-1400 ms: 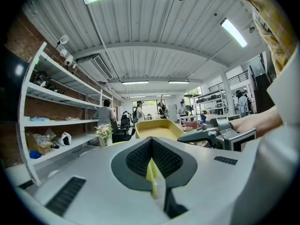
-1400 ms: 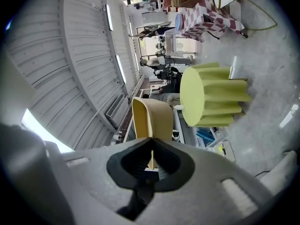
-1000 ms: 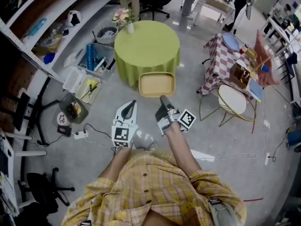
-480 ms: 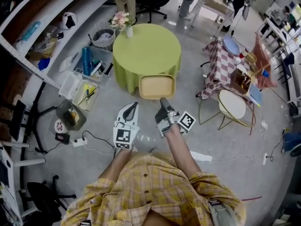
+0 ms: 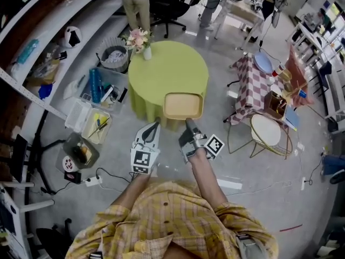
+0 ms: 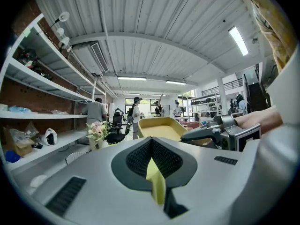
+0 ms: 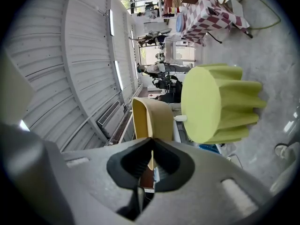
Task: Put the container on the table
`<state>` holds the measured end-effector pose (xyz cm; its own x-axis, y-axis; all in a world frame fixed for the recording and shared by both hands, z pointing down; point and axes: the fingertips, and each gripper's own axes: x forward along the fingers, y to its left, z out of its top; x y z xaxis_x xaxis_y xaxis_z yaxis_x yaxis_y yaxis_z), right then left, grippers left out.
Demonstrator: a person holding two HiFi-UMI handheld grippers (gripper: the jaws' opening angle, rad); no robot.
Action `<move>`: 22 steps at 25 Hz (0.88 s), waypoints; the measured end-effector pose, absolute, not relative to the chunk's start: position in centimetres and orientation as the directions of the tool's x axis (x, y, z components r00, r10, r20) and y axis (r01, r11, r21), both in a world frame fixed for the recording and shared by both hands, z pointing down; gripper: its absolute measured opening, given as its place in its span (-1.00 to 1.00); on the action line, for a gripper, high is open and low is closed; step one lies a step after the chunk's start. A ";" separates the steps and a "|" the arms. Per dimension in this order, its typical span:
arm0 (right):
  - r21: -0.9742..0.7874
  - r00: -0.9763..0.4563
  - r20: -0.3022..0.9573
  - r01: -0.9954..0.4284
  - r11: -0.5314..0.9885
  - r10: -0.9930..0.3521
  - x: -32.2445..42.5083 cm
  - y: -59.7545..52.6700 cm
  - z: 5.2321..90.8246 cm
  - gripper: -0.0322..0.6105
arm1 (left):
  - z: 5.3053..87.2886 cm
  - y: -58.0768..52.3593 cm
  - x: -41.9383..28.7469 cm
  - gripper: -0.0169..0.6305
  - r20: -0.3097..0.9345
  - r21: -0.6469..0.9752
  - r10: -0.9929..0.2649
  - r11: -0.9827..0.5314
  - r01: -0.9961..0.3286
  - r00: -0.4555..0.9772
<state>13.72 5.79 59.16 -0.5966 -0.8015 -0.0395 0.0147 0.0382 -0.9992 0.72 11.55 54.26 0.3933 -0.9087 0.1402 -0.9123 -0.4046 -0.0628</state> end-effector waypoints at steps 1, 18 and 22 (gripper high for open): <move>-0.999 -0.587 -0.037 0.012 0.036 -0.809 13.3 5.2 59.0 -0.87 | 54.1 10.8 0.3 -0.93 0.143 -0.065 -0.903 -0.418 -0.906 0.406; -1.000 -0.482 -0.013 -0.011 0.021 -0.876 4.1 -2.4 56.9 -0.87 | 52.0 2.4 -9.7 -0.93 0.155 -0.078 -0.841 -0.533 -0.842 0.518; -1.000 -0.449 -0.010 -0.001 0.012 -0.893 2.9 -3.6 57.4 -0.87 | 52.3 0.9 -11.4 -0.93 0.157 -0.074 -0.829 -0.551 -0.831 0.536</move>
